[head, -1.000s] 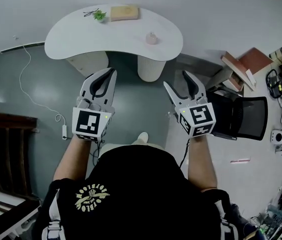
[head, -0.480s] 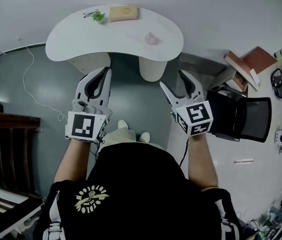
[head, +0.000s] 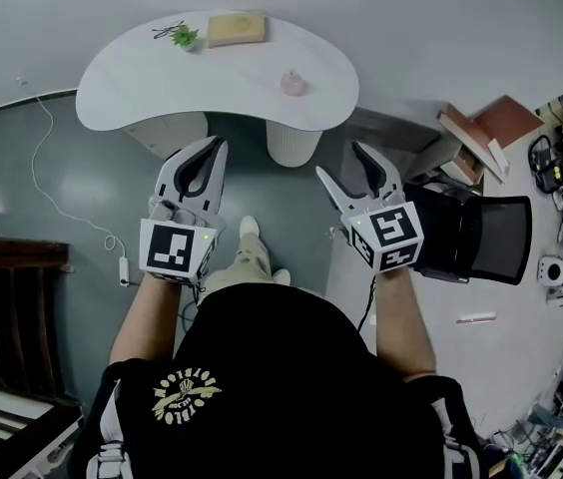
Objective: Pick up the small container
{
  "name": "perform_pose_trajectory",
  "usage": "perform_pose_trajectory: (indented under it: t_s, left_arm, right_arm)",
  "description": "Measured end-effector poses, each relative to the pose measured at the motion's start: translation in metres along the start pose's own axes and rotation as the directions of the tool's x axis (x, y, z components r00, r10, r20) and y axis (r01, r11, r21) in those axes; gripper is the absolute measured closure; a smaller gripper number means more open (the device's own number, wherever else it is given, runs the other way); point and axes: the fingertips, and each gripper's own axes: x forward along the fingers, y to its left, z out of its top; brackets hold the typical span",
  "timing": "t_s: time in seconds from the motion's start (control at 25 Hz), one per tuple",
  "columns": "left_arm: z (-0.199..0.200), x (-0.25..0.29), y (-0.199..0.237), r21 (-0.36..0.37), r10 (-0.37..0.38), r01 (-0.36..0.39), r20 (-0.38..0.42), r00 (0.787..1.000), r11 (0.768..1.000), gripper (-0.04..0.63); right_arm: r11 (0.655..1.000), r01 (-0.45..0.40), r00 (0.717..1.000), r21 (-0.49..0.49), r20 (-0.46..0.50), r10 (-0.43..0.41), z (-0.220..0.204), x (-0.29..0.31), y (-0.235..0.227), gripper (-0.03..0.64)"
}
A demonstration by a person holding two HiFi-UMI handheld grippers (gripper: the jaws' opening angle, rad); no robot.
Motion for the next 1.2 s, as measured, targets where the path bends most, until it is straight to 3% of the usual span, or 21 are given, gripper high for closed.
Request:
perform_pose_trajectory:
  t_s: [0.28, 1.2]
  left_arm:
    - [-0.004, 0.042, 0.045, -0.01, 0.07, -0.07, 0.007, 0.998, 0.997, 0.586]
    - [-0.019, 0.165, 0.152, 0.008, -0.059, 0.059, -0.021, 0.998, 0.998, 0.586]
  right_arm:
    - [1.0, 0.005, 1.0, -0.012, -0.005, -0.005, 0.015, 0.04, -0.017, 0.334]
    - [0.998, 0.047, 0.999, -0.039, -0.021, -0.047, 0.073, 0.182, -0.066, 0.334]
